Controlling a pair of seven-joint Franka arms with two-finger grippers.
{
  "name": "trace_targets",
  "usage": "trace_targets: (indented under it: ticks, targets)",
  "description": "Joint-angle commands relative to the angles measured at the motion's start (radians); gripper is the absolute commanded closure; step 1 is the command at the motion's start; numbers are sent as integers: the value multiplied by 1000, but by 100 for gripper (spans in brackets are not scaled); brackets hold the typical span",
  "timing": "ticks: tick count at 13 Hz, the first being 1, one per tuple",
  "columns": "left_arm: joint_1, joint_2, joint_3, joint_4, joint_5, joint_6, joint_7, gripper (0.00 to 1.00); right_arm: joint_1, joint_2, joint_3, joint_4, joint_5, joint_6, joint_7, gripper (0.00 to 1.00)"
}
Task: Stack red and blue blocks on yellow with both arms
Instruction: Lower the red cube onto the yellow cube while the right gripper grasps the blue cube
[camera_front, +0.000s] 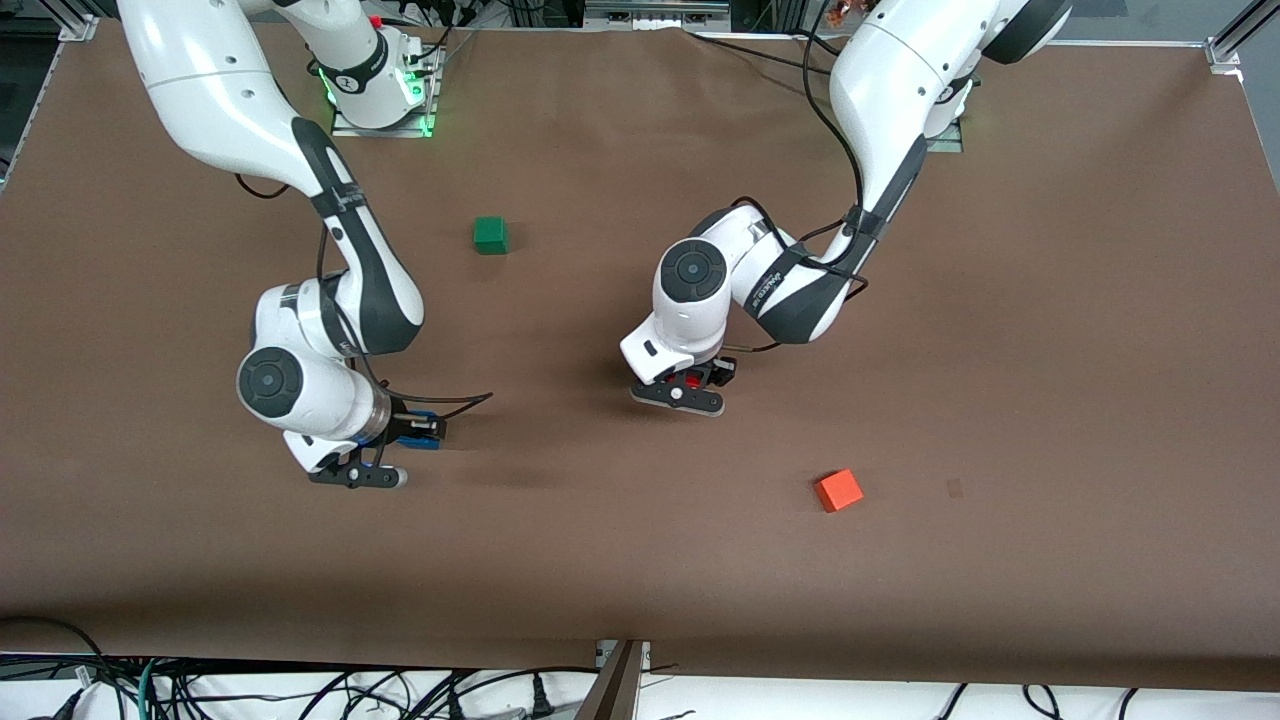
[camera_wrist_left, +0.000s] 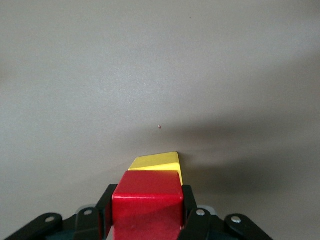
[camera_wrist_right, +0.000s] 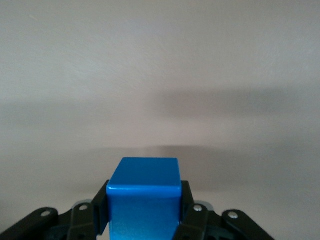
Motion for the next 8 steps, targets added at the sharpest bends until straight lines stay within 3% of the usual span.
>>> trace_targets:
  ticks: [1, 5, 6, 7, 8]
  targets:
    - [-15, 15, 12, 39, 24, -5, -18, 97, 15, -2, 1, 63, 6, -65, -16, 53]
    - [-17, 17, 12, 51, 24, -7, -20, 96, 38, -1, 1, 79, 5, -65, -12, 52]
    - [-17, 15, 12, 51, 24, -7, -29, 89, 40, 1, 1, 79, 7, -65, -10, 52]
    - [-15, 14, 12, 51, 24, -7, -41, 7, 40, 2, 1, 79, 7, -65, -9, 52]
    - [-12, 12, 12, 56, 23, -8, -46, 0, 40, 2, 1, 79, 7, -65, -9, 52]
